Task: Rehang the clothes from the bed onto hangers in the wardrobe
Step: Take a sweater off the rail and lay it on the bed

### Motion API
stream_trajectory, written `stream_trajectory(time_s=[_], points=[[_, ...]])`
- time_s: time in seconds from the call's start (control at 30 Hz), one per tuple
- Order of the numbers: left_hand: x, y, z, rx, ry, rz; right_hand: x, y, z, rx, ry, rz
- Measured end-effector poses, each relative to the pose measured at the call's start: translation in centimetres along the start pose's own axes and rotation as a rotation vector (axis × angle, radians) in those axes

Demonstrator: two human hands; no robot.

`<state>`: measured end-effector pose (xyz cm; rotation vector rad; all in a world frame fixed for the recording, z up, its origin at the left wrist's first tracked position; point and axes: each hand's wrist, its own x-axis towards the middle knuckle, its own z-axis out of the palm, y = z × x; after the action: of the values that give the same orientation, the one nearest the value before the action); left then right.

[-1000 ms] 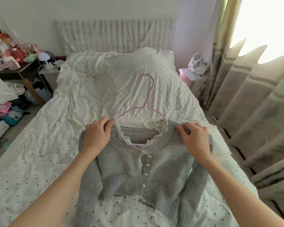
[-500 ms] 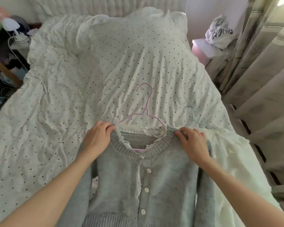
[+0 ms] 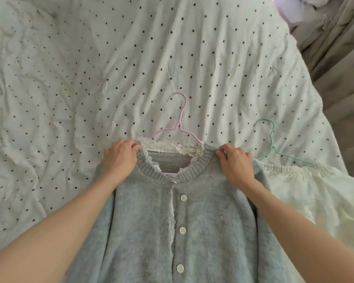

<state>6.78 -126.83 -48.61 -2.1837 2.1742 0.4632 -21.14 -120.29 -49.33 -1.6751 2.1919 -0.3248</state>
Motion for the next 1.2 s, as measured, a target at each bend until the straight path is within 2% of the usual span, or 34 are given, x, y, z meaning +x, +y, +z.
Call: stream_trajectory(time_s=[0.17, 0.33, 0.6, 0.87, 1.03, 1.2], points=[[2.1, -0.1, 1.9, -0.086, -0.050, 0.023, 1.6, 0.5, 1.4, -0.032, -0.094, 0.082], [0.8, -1.7, 2.8, 0.068, -0.246, 0.194, 0.0, -0.1, 1.6, -0.011, -0.187, 0.050], [-7.9, -0.5, -1.1, 0.110, -0.224, 0.234, -6.7, -1.7, -2.6, -0.151, -0.179, -0.139], [-20.6, 6.1, -9.9, -0.317, 0.084, 0.293, -18.5, -3.1, -13.1, 0.028, 0.016, -0.082], [-27.3, 9.0, -11.7, -0.349, 0.085, 0.438, -27.7, -2.5, -18.1, 0.016, 0.152, -0.024], [-32.7, 12.5, -13.2, -0.299, 0.074, 0.736, -36.8, -0.7, -21.8, -0.022, 0.355, 0.133]])
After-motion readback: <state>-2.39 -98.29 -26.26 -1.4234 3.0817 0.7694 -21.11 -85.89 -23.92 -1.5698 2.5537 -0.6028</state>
